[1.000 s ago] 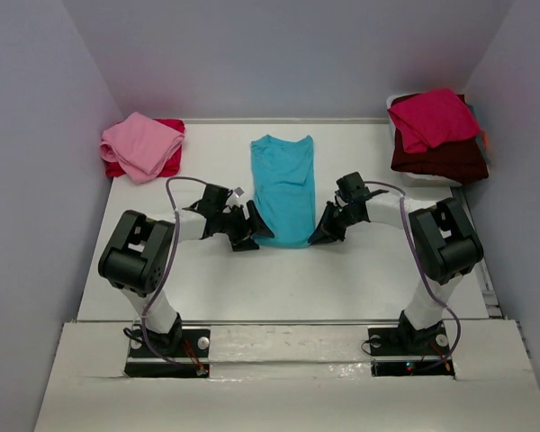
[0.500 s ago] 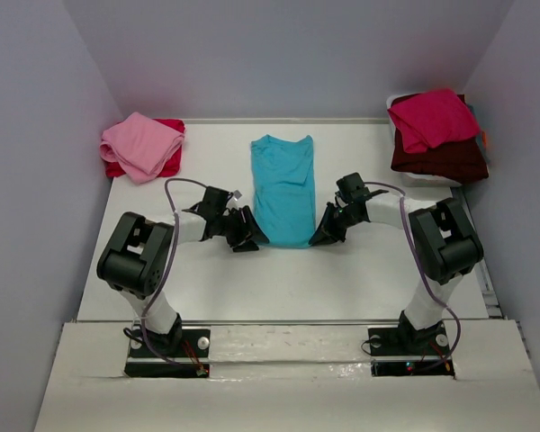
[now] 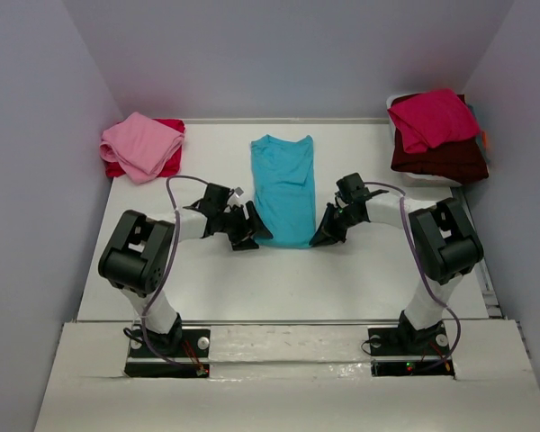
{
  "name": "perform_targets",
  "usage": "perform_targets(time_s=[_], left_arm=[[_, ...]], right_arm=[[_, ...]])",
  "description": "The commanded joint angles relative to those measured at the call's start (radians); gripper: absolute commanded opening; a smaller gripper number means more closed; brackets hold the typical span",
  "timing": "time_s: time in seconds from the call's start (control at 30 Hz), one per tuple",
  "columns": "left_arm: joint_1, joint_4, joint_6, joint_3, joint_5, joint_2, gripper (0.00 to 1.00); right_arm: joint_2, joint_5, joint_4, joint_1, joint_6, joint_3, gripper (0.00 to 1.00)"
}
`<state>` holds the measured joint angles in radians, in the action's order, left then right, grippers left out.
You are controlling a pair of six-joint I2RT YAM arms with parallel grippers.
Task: Fold and stack the t-shirts
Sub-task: Grab one side of the 2/3 rectangular tshirt with both arms
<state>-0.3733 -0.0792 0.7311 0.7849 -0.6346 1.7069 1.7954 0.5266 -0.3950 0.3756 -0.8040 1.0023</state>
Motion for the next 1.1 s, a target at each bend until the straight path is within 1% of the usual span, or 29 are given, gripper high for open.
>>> perform_targets(time_s=[0.0, 0.1, 0.13, 0.2, 0.23, 0.33, 0.37, 0.43, 0.5, 0.63, 0.67, 0.73, 0.83, 1.0, 1.07], left_arm=[[-0.001, 0.175, -0.098, -0.009, 0.251, 0.069, 0.75], [-0.001, 0.246, -0.120, 0.040, 0.305, 0.046, 0.75], [-0.001, 0.263, -0.125, 0.051, 0.328, 0.028, 0.75], [-0.001, 0.315, -0.140, 0.063, 0.348, 0.007, 0.75], [-0.001, 0.328, -0.144, 0.071, 0.358, -0.016, 0.75], [-0.001, 0.384, -0.153, 0.080, 0.378, -0.061, 0.75], [-0.001, 0.412, -0.154, 0.085, 0.386, -0.094, 0.75], [-0.001, 0.443, -0.163, 0.111, 0.410, -0.136, 0.75], [-0.001, 0.470, -0.170, 0.138, 0.423, -0.154, 0.75], [-0.001, 0.536, -0.187, 0.247, 0.449, -0.159, 0.75], [-0.010, 0.544, -0.194, 0.264, 0.458, -0.148, 0.75], [-0.010, 0.558, -0.200, 0.310, 0.460, -0.136, 0.75], [-0.010, 0.575, -0.210, 0.356, 0.460, -0.106, 0.75], [-0.032, 0.596, -0.220, 0.474, 0.446, -0.047, 0.75], [-0.044, 0.592, -0.225, 0.514, 0.418, -0.018, 0.75]], right_arm=[[-0.019, -0.017, -0.024, 0.009, 0.022, 0.036, 0.14], [-0.011, -0.011, -0.045, 0.009, 0.037, 0.048, 0.16], [-0.011, -0.010, -0.051, 0.009, 0.042, 0.051, 0.23], [-0.022, -0.008, -0.067, 0.009, 0.048, 0.055, 0.31], [-0.030, -0.010, -0.073, 0.009, 0.055, 0.059, 0.39], [-0.062, -0.020, -0.102, 0.009, 0.065, 0.084, 0.49], [-0.068, -0.023, -0.119, 0.009, 0.066, 0.093, 0.50], [-0.079, -0.028, -0.133, 0.009, 0.068, 0.123, 0.49], [-0.079, -0.031, -0.143, 0.009, 0.068, 0.142, 0.45], [-0.064, -0.020, -0.153, 0.009, 0.065, 0.171, 0.33], [-0.053, -0.019, -0.154, 0.009, 0.065, 0.176, 0.27], [-0.041, -0.010, -0.150, 0.009, 0.065, 0.188, 0.23], [-0.008, -0.007, -0.142, 0.009, 0.066, 0.199, 0.22], [0.042, 0.016, -0.124, 0.009, 0.066, 0.205, 0.20], [0.065, 0.024, -0.111, 0.009, 0.066, 0.200, 0.19]])
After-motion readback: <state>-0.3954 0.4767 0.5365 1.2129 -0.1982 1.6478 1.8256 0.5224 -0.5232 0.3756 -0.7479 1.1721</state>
